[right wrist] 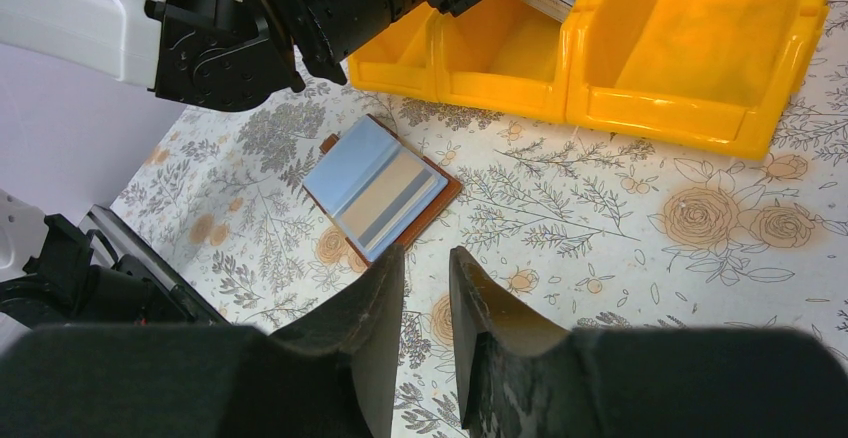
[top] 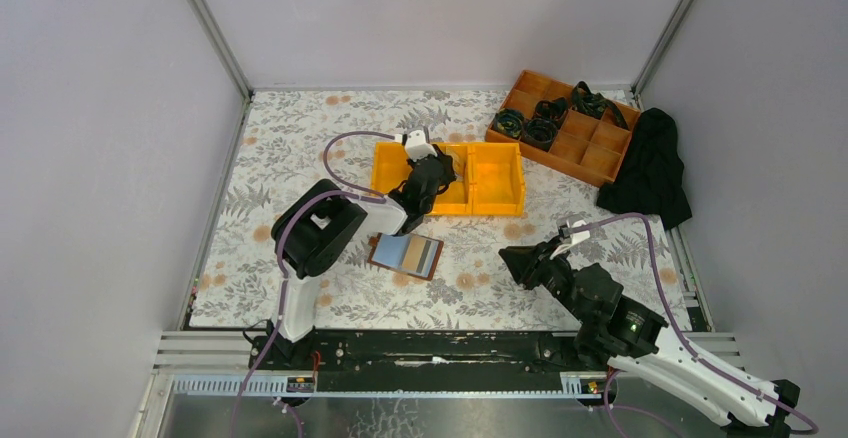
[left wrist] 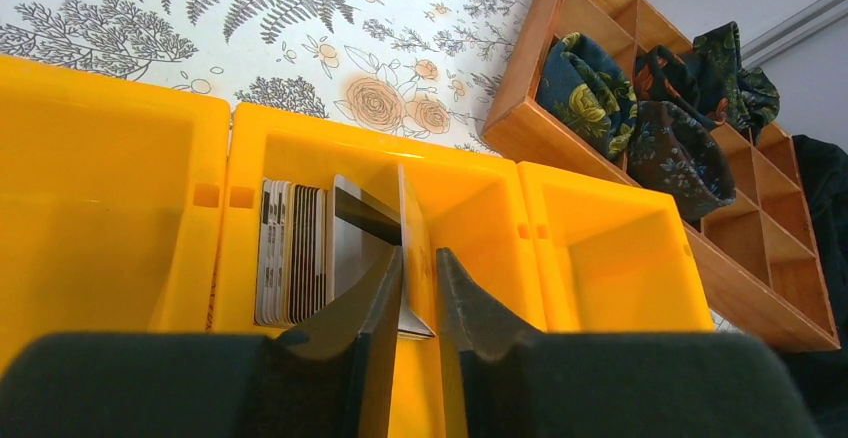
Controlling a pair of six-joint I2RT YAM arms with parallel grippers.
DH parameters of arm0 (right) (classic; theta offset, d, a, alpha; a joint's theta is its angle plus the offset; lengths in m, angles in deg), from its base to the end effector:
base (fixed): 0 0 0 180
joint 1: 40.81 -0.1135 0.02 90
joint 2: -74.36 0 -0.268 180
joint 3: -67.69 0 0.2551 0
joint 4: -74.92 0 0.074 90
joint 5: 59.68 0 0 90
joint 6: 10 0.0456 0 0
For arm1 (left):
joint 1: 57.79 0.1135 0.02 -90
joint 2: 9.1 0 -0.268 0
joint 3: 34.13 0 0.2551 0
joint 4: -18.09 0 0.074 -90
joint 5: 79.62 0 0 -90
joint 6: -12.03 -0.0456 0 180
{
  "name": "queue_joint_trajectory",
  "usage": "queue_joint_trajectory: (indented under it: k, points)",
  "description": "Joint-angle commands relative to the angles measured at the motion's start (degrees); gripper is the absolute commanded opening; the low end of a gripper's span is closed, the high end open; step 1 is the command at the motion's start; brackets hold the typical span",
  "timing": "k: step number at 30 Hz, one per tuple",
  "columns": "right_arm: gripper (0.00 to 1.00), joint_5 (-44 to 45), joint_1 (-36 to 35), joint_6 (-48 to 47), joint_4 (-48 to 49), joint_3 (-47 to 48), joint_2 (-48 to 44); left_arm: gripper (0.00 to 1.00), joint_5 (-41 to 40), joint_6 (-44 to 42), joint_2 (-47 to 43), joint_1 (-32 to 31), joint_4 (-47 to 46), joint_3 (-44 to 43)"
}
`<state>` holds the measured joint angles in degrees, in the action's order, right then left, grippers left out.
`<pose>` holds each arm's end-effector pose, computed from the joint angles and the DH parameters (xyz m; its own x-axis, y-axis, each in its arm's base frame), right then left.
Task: Take the credit cards out of the card holder
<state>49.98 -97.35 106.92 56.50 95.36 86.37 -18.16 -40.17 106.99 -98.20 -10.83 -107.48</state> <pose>0.0791 0.0919 0.2325 -0.2955 0.3262 -0.8979 -0.5233 0.7311 0.4378 0.3461 -0.2660 0.1538 -0.2762 -0.4720 -0.8372 0.0594 0.8611 -0.5050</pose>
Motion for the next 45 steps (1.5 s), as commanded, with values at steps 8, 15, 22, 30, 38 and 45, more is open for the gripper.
queue_joint_trajectory:
  k: [8,15,22,30,38,45]
  points:
    - [0.30,-0.15,0.18,1.02,4.13,0.23,1.25,0.36,-0.41,-3.09,-4.17,1.90,-0.15,2.46]
    - [0.30,-0.69,0.13,1.47,5.34,-0.13,1.90,0.38,0.27,-3.54,-7.02,3.66,-0.60,5.05]
    - [0.31,-1.92,0.12,1.42,8.26,-0.48,5.07,0.39,1.71,-4.04,-12.95,4.42,-0.85,8.47]
    - [0.69,-7.96,0.21,0.66,15.74,0.87,19.50,0.39,15.82,0.52,-21.86,6.82,0.12,12.87]
    - [0.85,-13.52,0.26,-1.52,24.75,5.69,34.72,0.40,21.43,1.66,-37.49,6.83,3.59,25.03]
    - [0.90,-18.86,0.00,-4.32,28.01,12.81,51.00,0.54,13.28,-1.81,-49.93,6.57,28.74,26.24]
